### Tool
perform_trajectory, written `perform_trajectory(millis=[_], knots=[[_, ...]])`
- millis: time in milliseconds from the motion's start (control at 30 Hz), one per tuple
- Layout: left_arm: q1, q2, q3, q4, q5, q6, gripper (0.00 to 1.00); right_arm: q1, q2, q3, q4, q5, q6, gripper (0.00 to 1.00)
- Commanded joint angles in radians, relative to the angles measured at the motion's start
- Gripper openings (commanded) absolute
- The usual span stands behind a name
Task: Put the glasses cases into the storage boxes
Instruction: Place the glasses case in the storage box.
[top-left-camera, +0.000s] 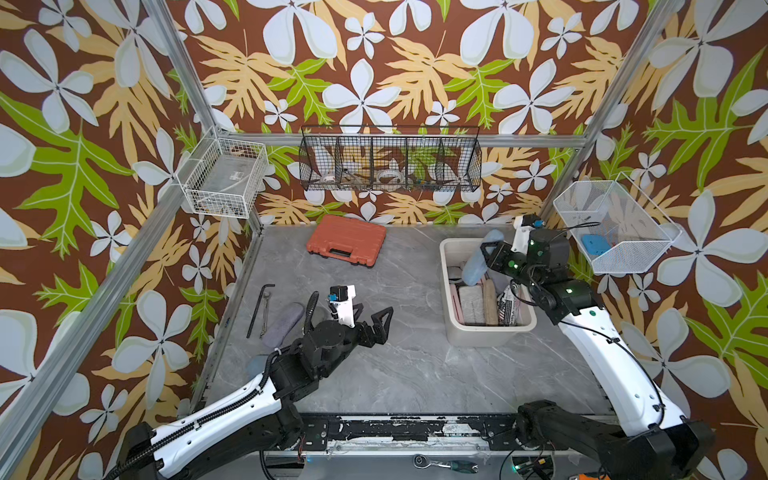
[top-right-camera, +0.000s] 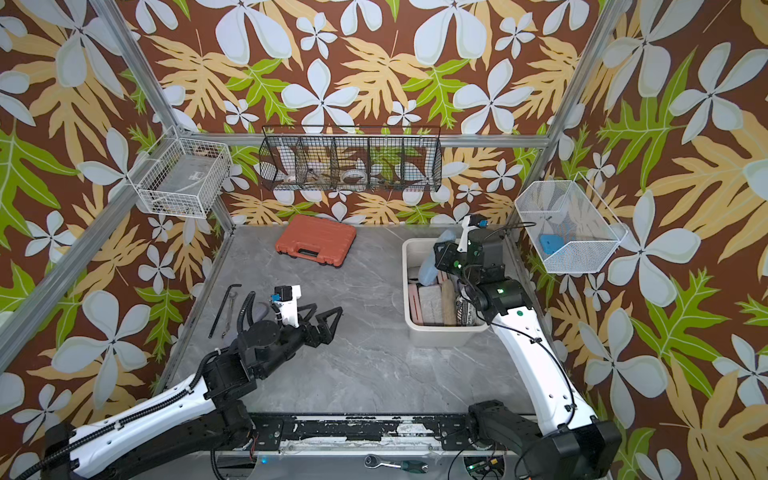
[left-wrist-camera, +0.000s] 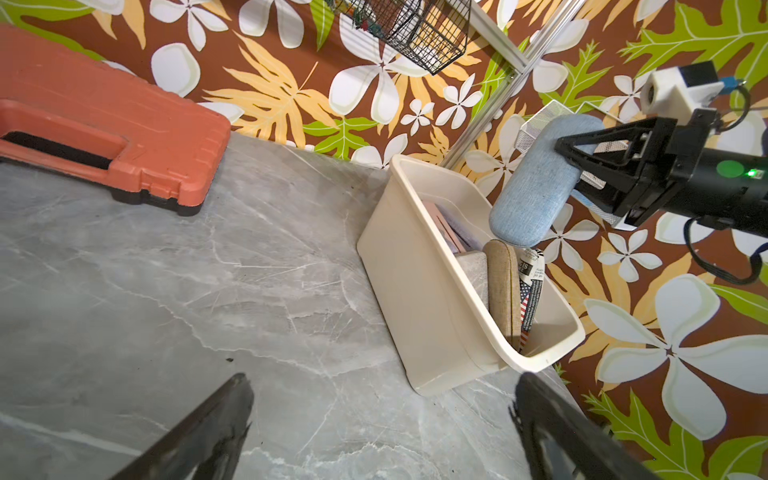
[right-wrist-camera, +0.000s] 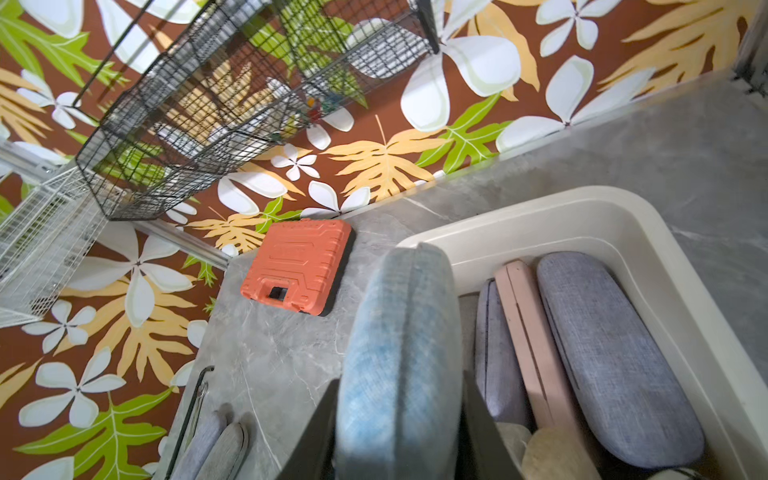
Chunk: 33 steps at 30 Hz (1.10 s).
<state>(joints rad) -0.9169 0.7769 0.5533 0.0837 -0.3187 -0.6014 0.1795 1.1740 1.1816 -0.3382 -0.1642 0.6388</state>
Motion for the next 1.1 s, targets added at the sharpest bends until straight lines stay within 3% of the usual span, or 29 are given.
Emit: perform_trajectory(millis=[0,167,400,500,567,633,833,1067], knots=[[0.0,0.004,-0.007,0.001,-0.017,-0.03,1.0,-0.034,0.021,-0.041,0.201,-0.039,0.157,0.29],[0.001,0.022,-0.005,0.008,-0.026,-0.046,1.0,-0.039,0.054,-0.202,0.482,0.067,0.432,0.29],[0.0,-0.003,-0.013,-0.005,-0.045,-0.061,1.0,-0.049,0.121,-0.303,0.613,0.197,0.619,0.29],[0.0,-0.01,-0.013,-0.009,-0.042,-0.067,1.0,-0.061,0.157,-0.339,0.699,0.186,0.702,0.29],[0.0,-0.013,-0.014,-0.013,-0.043,-0.066,1.0,-0.063,0.186,-0.321,0.681,0.183,0.716,0.33],[0.001,-0.018,-0.011,-0.021,-0.045,-0.063,1.0,-0.065,0.199,-0.307,0.663,0.168,0.711,0.49],[0.0,-0.065,-0.006,-0.079,-0.125,-0.078,1.0,-0.068,0.123,-0.305,0.536,0.214,0.657,0.64],[0.0,-0.119,0.008,-0.111,-0.132,-0.062,1.0,-0.069,0.0,-0.342,0.449,0.219,0.591,0.66]])
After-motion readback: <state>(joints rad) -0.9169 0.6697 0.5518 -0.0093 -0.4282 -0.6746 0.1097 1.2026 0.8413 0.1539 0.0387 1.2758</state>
